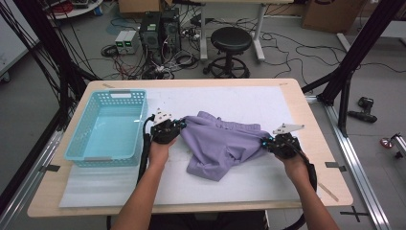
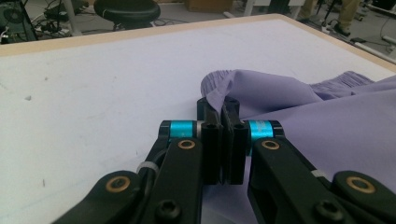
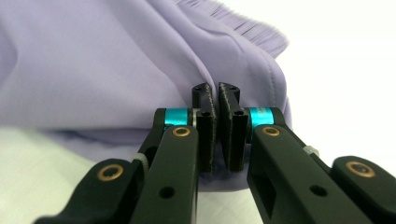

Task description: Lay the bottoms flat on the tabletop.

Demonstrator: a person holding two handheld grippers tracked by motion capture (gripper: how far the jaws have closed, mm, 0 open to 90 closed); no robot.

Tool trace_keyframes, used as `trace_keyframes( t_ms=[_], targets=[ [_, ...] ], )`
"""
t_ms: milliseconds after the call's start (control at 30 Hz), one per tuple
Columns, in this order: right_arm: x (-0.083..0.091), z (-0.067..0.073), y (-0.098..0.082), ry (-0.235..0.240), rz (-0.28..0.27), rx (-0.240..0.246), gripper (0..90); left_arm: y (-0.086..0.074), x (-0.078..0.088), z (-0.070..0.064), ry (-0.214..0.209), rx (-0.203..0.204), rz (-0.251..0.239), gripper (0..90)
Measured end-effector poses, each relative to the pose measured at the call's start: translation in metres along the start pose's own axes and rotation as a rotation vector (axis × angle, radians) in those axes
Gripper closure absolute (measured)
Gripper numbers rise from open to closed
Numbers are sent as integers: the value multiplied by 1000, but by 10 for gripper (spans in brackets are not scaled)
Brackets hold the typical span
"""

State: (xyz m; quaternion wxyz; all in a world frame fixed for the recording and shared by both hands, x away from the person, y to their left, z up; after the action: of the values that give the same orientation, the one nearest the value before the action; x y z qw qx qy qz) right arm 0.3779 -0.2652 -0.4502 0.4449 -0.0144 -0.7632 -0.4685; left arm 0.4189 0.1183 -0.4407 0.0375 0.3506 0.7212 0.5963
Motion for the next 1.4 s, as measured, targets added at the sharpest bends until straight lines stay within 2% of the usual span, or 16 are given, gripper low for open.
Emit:
trace_keyframes(
  t_ms=[167, 200, 267, 333, 433, 467, 500, 567, 700, 800, 933, 1100, 1233, 1300, 1367, 1400],
  targets=[
    [-10, -20, 14, -72, -15, -46, 854, 13, -20, 3, 40, -2, -5, 874],
    [-11, -25, 19, -105, -33, -63, 853, 13, -23, 3, 45, 3, 4, 874],
    [-13, -30, 24, -135, -45, -91, 853, 10, -26, 0, 44, 0, 17, 870],
    [-16, -34, 25, -169, -25, -96, 845, 7, -28, -3, 42, -17, 32, 827],
    [-18, -33, 22, -151, -25, -122, 788, 2, -28, -3, 31, -11, 49, 657],
    [-17, -33, 20, -153, -31, -127, 756, 1, -26, -2, 13, 10, 47, 612],
    [-14, -31, 17, -141, -50, -140, 699, 0, -24, -2, -4, 30, 52, 558],
    [-8, -28, 13, -132, -80, -155, 637, -2, -19, -2, -13, 27, 41, 506],
    [9, -22, 2, -119, -150, -169, 589, -5, -4, 0, -35, 44, 31, 463],
    [20, -13, -10, -84, -186, -169, 587, -8, 7, 0, -40, 34, 11, 447],
    [23, -4, -17, -25, -189, -161, 553, -14, 17, 0, -66, 35, 3, 448],
    [24, 8, -17, 41, -234, -165, 491, -21, 28, -6, -123, 29, -14, 423],
    [23, 19, -11, 57, -246, -149, 414, -27, 36, -11, -154, 2, -13, 385],
    [22, 25, -8, 61, -244, -136, 425, -30, 41, -14, -179, -3, -11, 384],
    [21, 31, -6, 89, -230, -117, 597, -33, 45, -16, -201, -16, -10, 420],
    [20, 34, -6, 109, -216, -103, 638, -33, 46, -17, -208, -20, -10, 446]
  ],
)
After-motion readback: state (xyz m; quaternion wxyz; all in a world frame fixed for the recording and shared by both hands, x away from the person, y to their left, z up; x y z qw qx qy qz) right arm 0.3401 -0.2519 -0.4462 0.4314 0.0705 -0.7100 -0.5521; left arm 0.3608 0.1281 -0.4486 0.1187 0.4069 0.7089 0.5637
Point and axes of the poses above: each handheld gripper's, and its own axes: x roughly backward along the jaws, y roughly out of its top, z roughly to its left, the point moved 3 cm from there along -x, roughly forward along the jaws, and after that the axes turned 9 degrees about x, right-handed, at the moved point
